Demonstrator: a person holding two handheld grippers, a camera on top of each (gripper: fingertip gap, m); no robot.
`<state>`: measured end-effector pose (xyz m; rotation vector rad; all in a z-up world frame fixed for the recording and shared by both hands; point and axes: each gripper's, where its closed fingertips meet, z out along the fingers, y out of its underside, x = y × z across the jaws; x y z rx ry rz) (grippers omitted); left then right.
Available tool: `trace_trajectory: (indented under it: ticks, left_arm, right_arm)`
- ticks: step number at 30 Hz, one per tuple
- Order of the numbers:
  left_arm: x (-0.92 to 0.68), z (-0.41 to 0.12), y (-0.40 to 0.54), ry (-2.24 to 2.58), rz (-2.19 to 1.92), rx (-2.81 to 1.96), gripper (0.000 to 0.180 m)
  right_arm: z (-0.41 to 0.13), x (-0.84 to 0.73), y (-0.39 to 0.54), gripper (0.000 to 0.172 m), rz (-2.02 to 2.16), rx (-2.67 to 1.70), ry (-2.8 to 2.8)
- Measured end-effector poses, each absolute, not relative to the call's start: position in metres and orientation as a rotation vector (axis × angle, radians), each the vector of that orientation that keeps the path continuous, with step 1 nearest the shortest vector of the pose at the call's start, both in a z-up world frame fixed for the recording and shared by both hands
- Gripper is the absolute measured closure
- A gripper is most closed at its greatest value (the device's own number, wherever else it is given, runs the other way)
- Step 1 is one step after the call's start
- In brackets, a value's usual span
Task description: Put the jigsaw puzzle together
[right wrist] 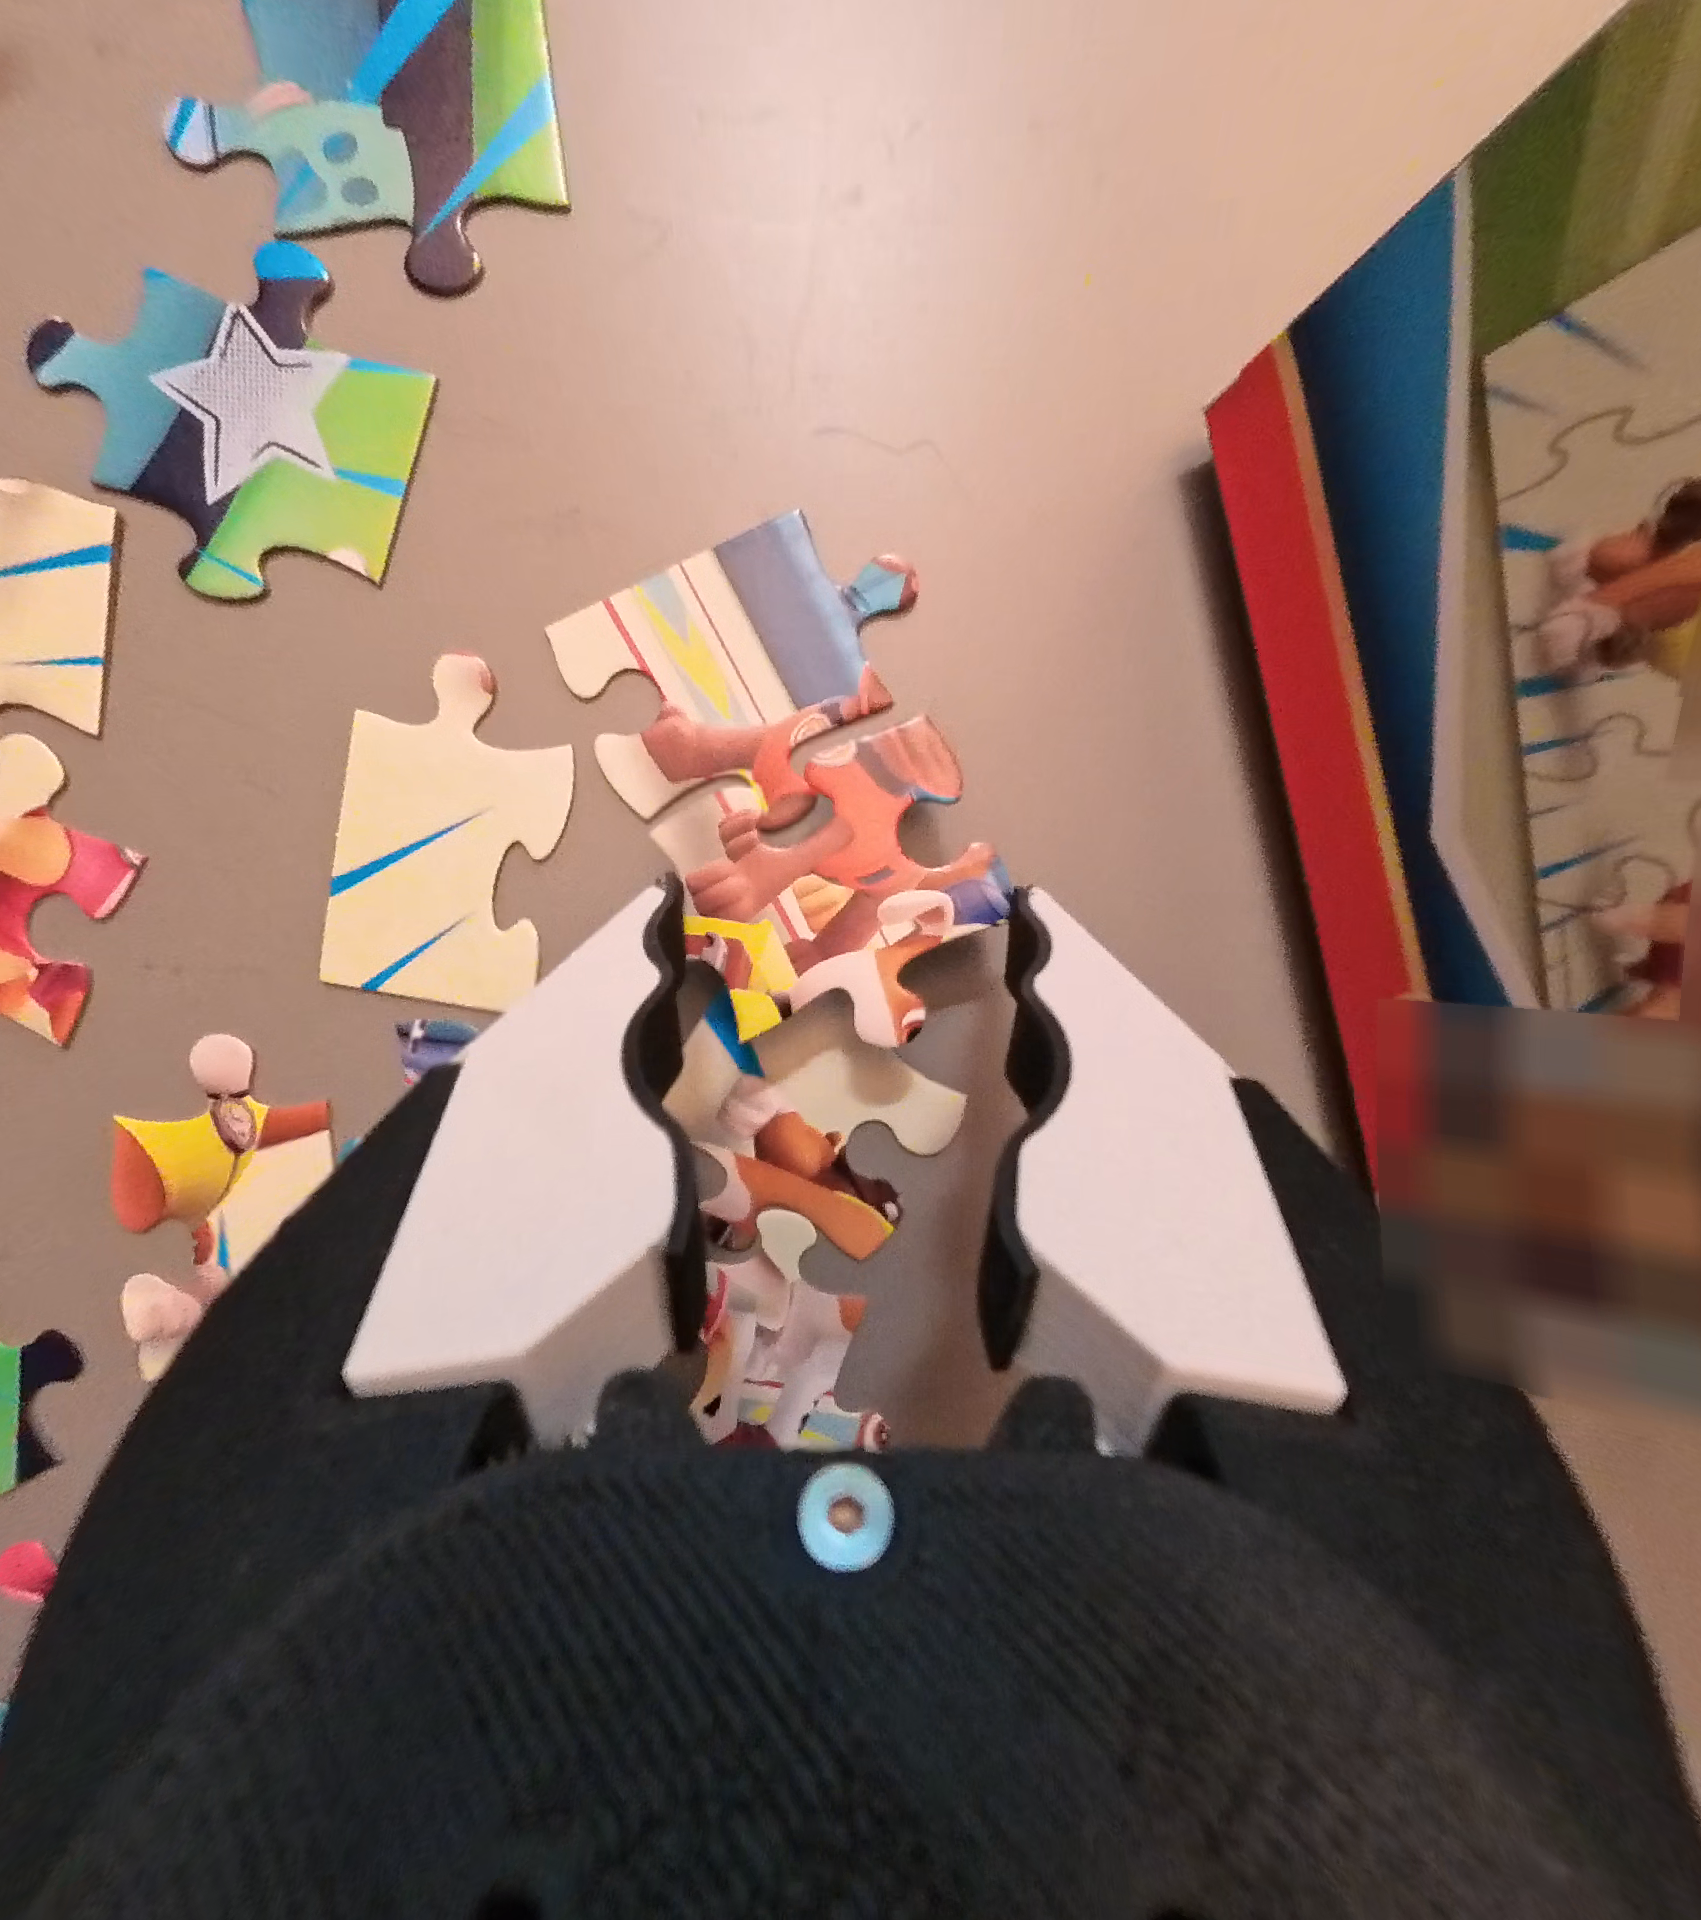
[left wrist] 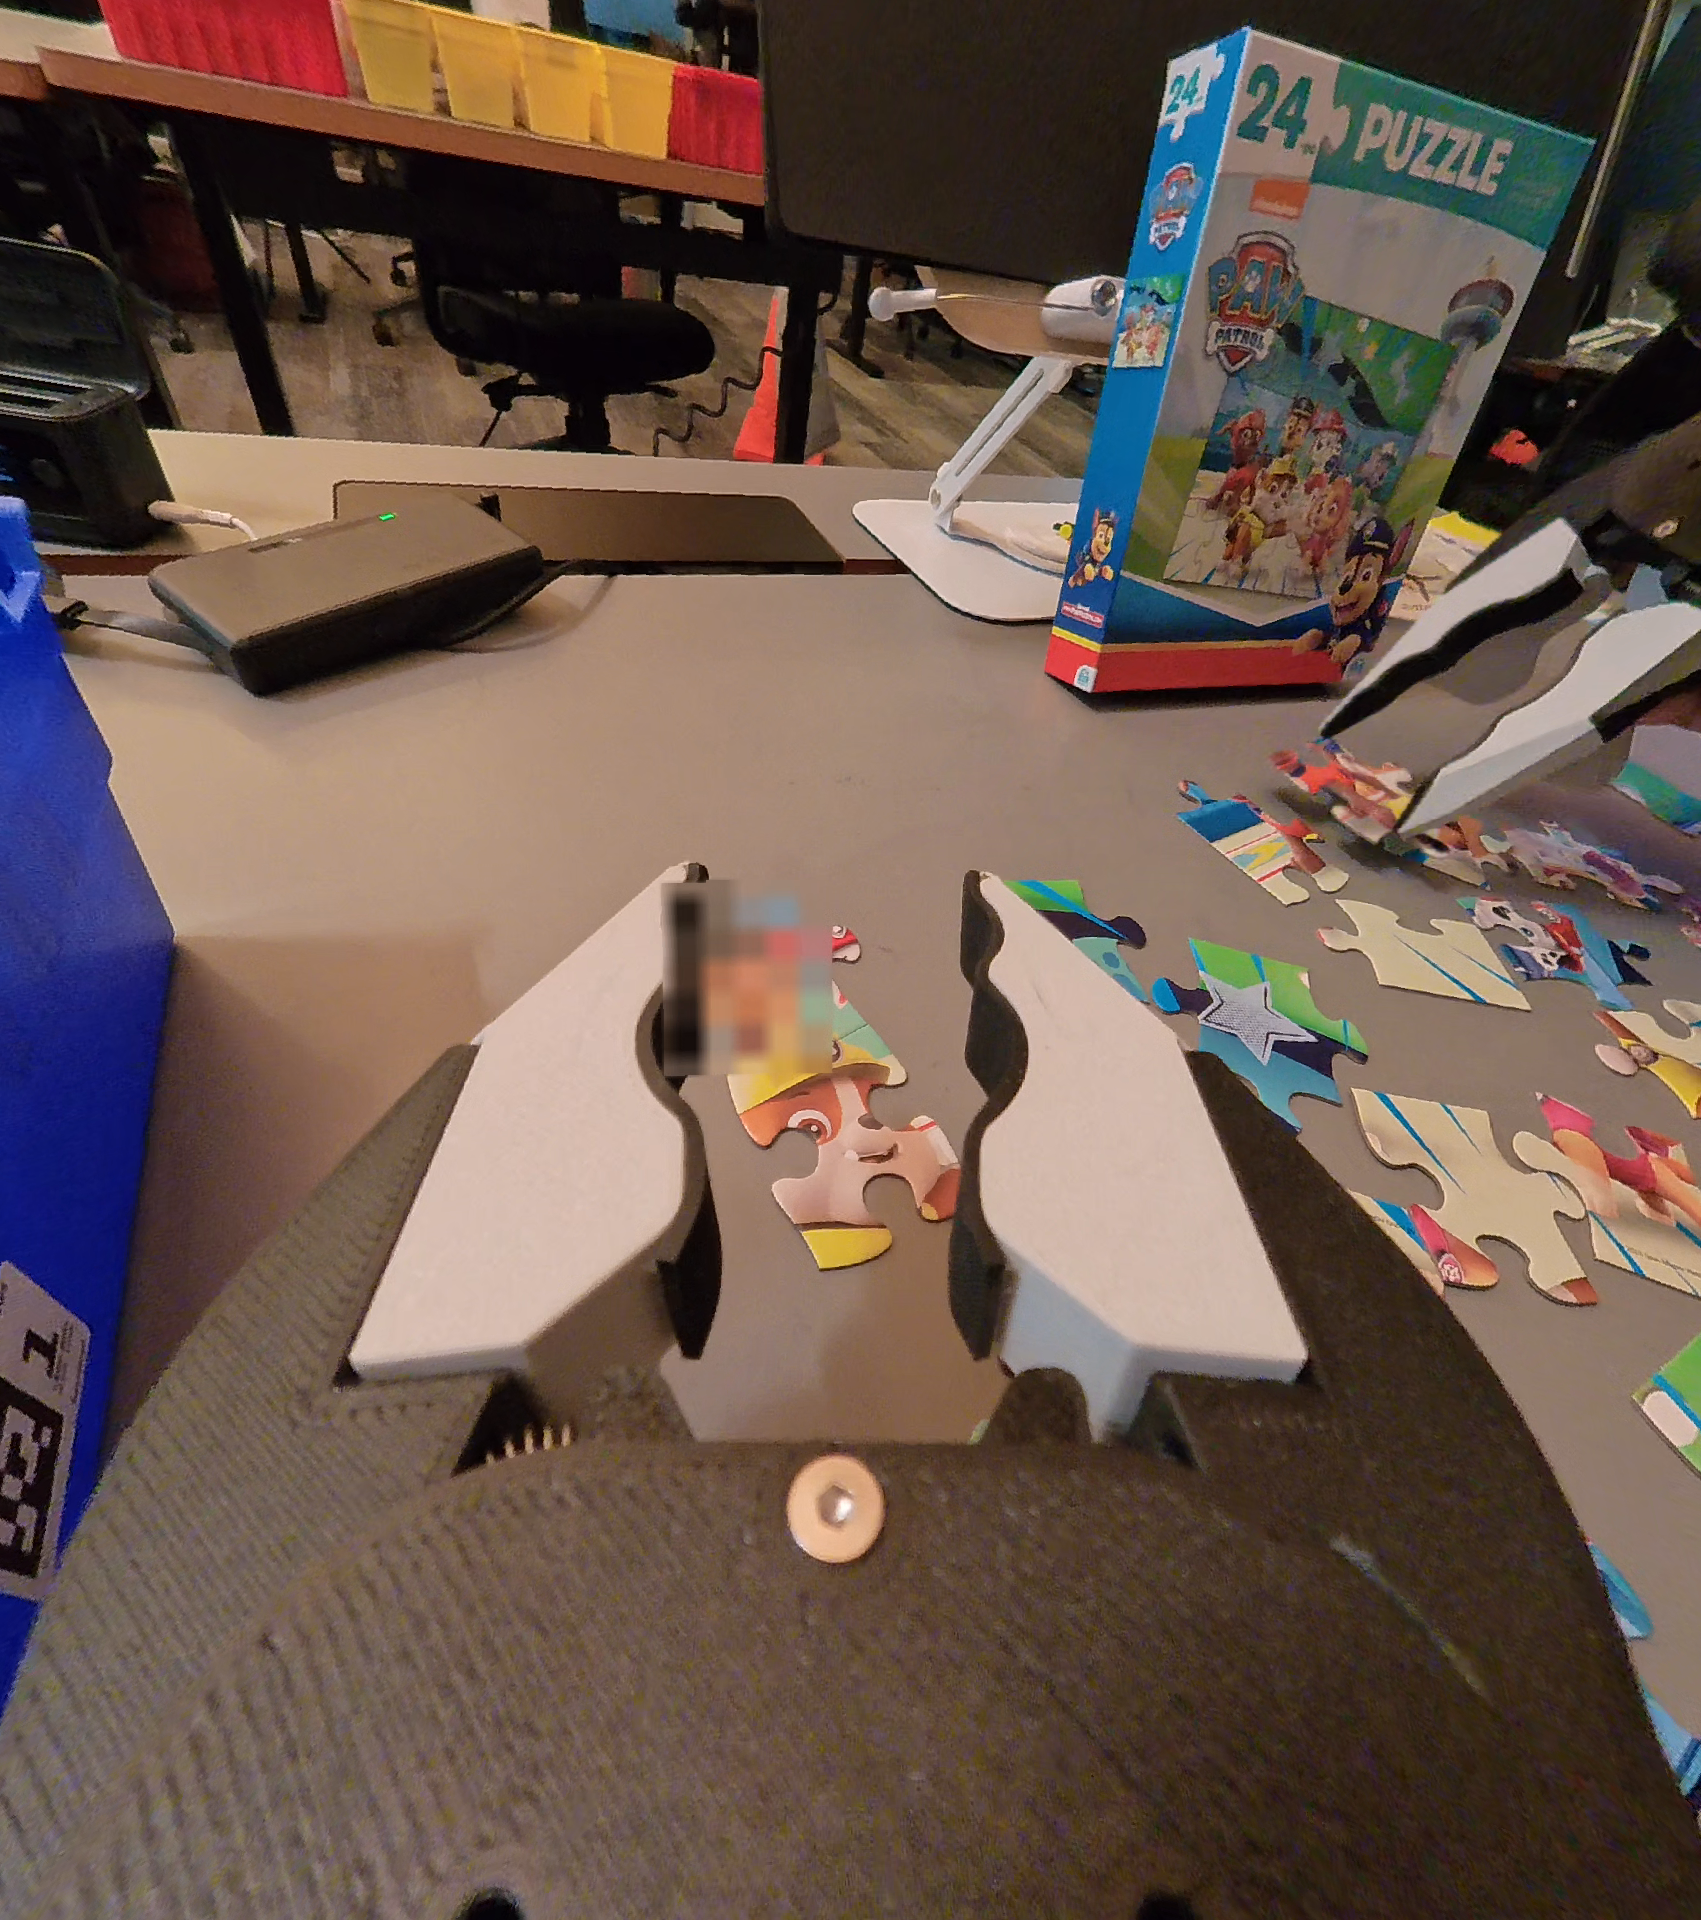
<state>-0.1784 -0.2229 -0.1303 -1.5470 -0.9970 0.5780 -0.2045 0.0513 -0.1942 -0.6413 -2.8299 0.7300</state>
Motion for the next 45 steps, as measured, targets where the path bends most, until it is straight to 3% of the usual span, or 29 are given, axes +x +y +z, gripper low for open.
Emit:
trace_trajectory:
  ticks: [45]
  left_arm:
    - [-0.179,-0.13,-0.224,-1.001,0.572,-1.541,0.133]
  right_arm:
    - [-0.208,-0.203,0.045,0.109,0.646,-0.613,-2.869]
